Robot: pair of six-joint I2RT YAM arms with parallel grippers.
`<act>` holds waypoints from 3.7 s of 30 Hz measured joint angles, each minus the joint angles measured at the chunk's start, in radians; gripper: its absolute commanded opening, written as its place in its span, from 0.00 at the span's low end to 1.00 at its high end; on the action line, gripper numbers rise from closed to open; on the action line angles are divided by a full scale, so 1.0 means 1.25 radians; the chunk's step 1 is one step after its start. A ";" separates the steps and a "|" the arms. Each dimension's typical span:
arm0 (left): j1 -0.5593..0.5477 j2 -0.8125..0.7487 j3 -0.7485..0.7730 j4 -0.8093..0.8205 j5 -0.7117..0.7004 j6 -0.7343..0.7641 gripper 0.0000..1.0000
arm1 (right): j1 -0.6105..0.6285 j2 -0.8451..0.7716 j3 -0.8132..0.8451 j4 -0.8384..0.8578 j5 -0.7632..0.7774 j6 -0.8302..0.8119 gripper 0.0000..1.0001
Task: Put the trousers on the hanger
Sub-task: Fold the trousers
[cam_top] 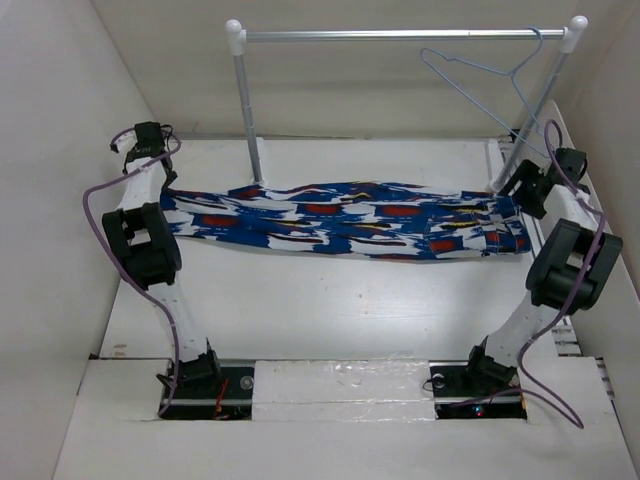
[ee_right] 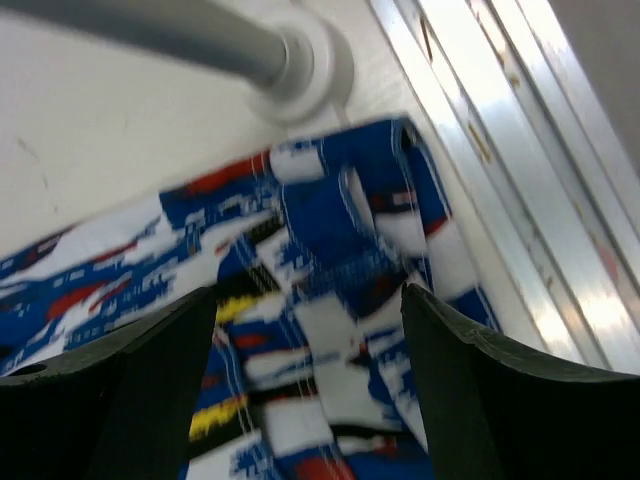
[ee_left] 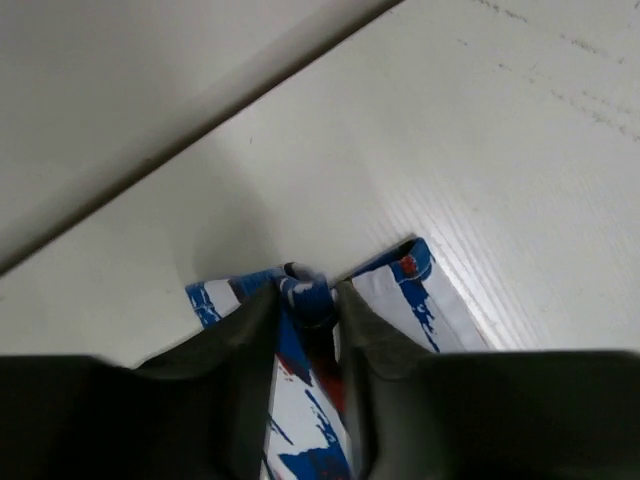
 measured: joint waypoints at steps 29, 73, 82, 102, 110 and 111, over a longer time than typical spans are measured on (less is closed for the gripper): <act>0.051 -0.254 -0.548 0.165 0.252 -0.093 0.85 | -0.012 -0.488 -0.610 0.097 -0.185 -0.009 0.64; 0.035 -0.272 -0.587 0.088 -0.047 -0.042 0.00 | -0.013 -0.627 -0.732 0.025 -0.160 -0.025 0.00; 0.111 -0.416 -0.598 -0.065 -0.081 -0.024 0.81 | -0.058 -0.735 -0.740 -0.157 -0.163 -0.126 0.58; -0.383 -0.440 -0.440 0.054 0.323 0.181 0.53 | 0.331 -0.548 -0.466 -0.152 -0.180 -0.269 0.20; -0.385 -0.310 -0.409 0.049 0.476 0.283 0.53 | 0.357 -0.605 -0.446 -0.115 -0.178 -0.300 0.57; -0.387 -0.306 -0.404 0.048 0.493 0.291 0.52 | 0.374 -0.571 -0.423 -0.108 -0.215 -0.316 0.55</act>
